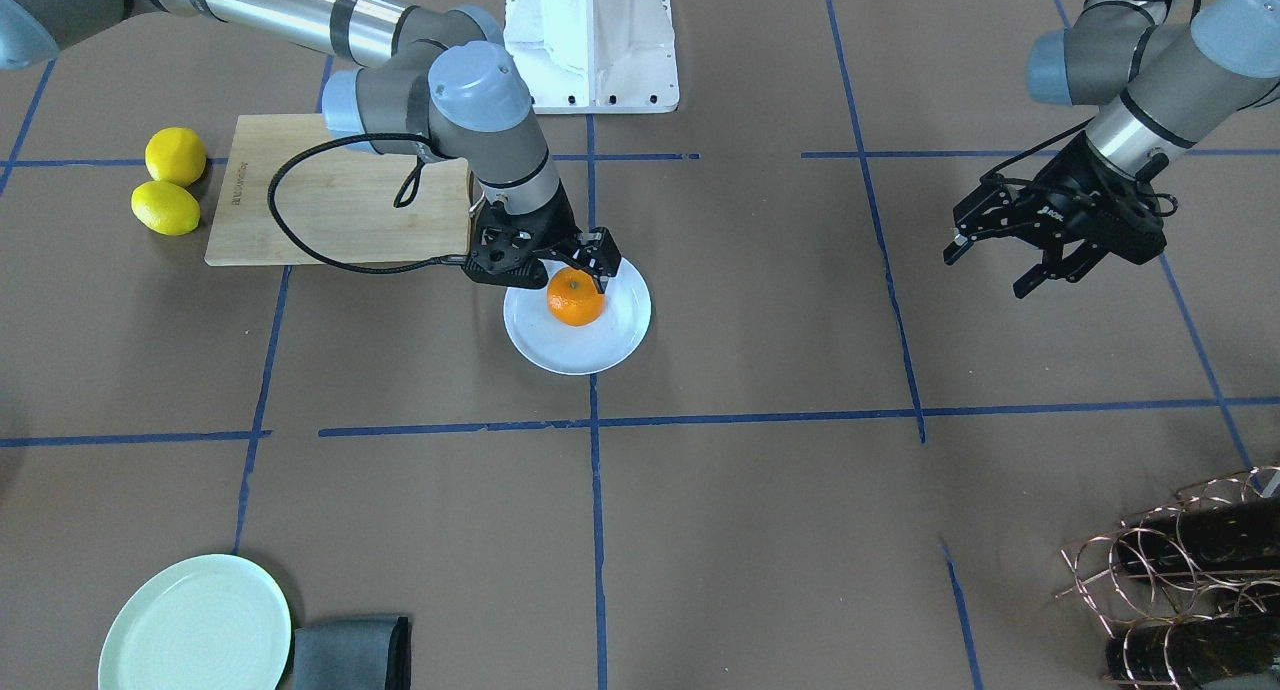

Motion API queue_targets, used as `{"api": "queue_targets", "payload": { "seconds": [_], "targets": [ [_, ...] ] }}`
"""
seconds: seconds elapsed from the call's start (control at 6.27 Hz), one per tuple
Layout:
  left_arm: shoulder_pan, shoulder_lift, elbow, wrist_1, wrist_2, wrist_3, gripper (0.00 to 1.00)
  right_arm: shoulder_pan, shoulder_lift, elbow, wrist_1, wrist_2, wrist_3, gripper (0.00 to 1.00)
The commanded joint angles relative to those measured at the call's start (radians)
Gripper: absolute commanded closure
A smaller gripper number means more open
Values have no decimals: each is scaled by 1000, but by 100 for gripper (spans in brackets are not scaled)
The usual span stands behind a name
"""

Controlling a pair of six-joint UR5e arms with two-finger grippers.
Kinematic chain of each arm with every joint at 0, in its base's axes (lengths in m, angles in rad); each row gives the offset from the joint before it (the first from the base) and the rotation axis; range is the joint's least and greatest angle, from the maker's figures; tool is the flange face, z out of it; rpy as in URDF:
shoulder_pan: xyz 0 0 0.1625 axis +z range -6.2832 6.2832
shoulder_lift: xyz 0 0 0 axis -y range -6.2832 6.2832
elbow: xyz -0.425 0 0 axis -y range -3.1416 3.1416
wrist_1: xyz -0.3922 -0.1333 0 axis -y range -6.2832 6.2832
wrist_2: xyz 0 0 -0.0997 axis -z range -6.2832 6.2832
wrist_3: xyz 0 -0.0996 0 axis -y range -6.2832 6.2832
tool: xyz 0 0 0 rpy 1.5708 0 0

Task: Pick orange to plate
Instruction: 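Lower the orange onto the plate, open the right gripper and lift away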

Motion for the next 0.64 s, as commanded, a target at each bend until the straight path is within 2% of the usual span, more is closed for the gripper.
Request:
{"api": "queue_targets", "payload": {
  "seconds": [0.0,0.16,0.32,0.48],
  "targets": [
    [0,-2,11,10,-12,16,1,135,-228,272,-60,184,-183,0],
    [-6,-1,19,16,-11,74,1,221,-355,316,-57,251,-340,0],
    [-71,68,20,43,-12,263,1,324,-457,316,-56,308,-531,0],
    [-137,74,19,124,-12,406,1,431,-563,315,-55,351,-749,0]
  ]
}}
